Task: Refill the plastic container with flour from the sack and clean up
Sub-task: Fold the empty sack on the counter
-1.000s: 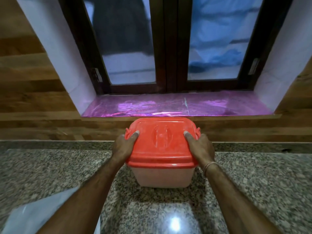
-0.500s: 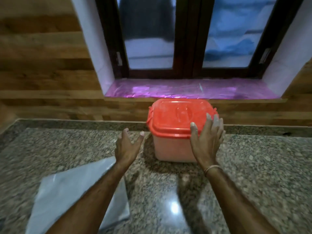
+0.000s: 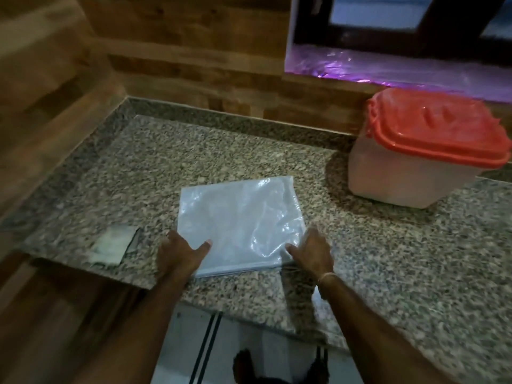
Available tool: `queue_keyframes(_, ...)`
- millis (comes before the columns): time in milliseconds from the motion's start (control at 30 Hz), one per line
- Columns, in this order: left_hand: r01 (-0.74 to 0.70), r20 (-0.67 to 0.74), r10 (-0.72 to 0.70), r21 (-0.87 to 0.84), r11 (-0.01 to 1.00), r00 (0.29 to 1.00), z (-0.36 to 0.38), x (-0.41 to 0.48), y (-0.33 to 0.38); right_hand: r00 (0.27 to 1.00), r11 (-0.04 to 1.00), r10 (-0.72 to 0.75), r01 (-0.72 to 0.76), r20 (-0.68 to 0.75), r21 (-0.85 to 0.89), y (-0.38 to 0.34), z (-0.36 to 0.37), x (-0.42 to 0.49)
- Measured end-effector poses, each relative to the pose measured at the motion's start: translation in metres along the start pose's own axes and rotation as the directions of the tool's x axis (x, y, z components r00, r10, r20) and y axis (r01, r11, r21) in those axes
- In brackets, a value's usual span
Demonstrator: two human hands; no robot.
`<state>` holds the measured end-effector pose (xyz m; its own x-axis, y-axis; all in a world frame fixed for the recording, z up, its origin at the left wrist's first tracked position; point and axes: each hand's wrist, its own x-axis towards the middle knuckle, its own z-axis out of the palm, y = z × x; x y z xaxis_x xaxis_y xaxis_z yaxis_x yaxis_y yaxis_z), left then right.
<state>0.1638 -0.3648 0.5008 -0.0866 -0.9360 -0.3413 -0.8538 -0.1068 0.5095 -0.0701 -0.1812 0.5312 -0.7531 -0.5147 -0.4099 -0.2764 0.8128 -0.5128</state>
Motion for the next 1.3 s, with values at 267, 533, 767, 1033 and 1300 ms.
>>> queue_keyframes(267, 0.026, 0.122, 0.004, -0.236, 0.971, 0.993, 0.007, -0.02, -0.011, 0.959, 0.485, 0.281, -0.182, 0.045, 0.855, 0.03, 0.01, 0.0)
queue_keyframes(533, 0.003, 0.333, 0.128, -0.367, 0.93, 0.934, 0.05, -0.071, 0.016, 0.915, 0.306, 0.317, -0.348, 0.249, 0.886, 0.017, 0.05, -0.016)
queue_keyframes(767, -0.341, 0.155, 0.317, 0.165, 0.926, 0.936, 0.04, -0.039, 0.038, 0.941, 0.671, 0.315, -0.311, 0.121, 0.673, 0.073, 0.009, -0.005)
queue_keyframes(1033, -0.362, 0.282, 0.358, -0.041, 0.931, 0.89, 0.064, -0.029, 0.076, 0.956, 0.821, 0.269, -0.292, 0.119, 0.49, 0.114, -0.033, -0.006)
queue_keyframes(1300, -0.16, 0.311, 0.238, -0.256, 0.953, 0.92, 0.087, -0.023, 0.081, 0.939, 0.642, 0.305, -0.327, 0.16, 0.694, 0.12, -0.054, 0.012)
